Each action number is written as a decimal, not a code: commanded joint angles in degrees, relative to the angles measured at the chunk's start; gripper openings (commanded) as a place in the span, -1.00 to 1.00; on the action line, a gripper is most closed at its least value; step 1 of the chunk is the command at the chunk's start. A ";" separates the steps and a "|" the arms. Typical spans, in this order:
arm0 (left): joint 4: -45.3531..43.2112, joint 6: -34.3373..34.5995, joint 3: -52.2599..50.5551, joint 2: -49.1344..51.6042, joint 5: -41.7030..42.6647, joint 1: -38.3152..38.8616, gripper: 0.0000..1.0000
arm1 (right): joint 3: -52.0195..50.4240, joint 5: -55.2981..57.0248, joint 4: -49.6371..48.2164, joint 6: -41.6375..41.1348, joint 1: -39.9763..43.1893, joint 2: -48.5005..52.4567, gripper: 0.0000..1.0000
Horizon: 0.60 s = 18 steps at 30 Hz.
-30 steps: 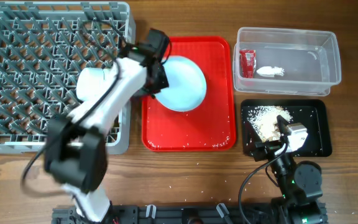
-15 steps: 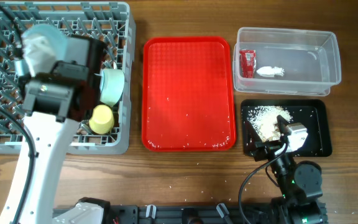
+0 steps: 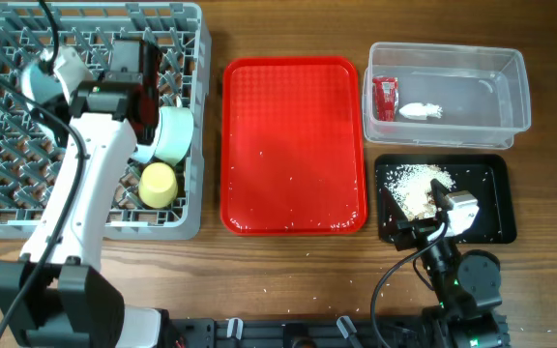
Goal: Sort waste into correct bins and load items into the dishwasher rack
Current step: 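Lower the white plate upright into the rack slots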
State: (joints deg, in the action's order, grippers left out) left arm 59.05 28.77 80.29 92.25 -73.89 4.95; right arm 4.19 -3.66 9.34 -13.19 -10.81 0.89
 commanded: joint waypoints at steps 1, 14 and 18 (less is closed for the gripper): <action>-5.86 -6.16 0.26 2.10 -1.75 -3.26 -0.92 | -0.09 -0.74 -0.31 -0.52 0.28 -0.46 1.00; 6.45 -5.92 0.28 -0.07 1.79 -4.24 -0.92 | -0.09 -0.74 -0.31 -0.50 0.28 -0.46 1.00; 7.19 -6.05 0.26 -1.57 3.19 -1.75 -0.92 | -0.09 -0.74 -0.31 -0.52 0.28 -0.46 0.99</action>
State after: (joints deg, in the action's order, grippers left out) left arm 65.47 22.74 80.29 92.55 -70.83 1.37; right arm 4.19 -3.66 9.32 -13.19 -10.81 0.89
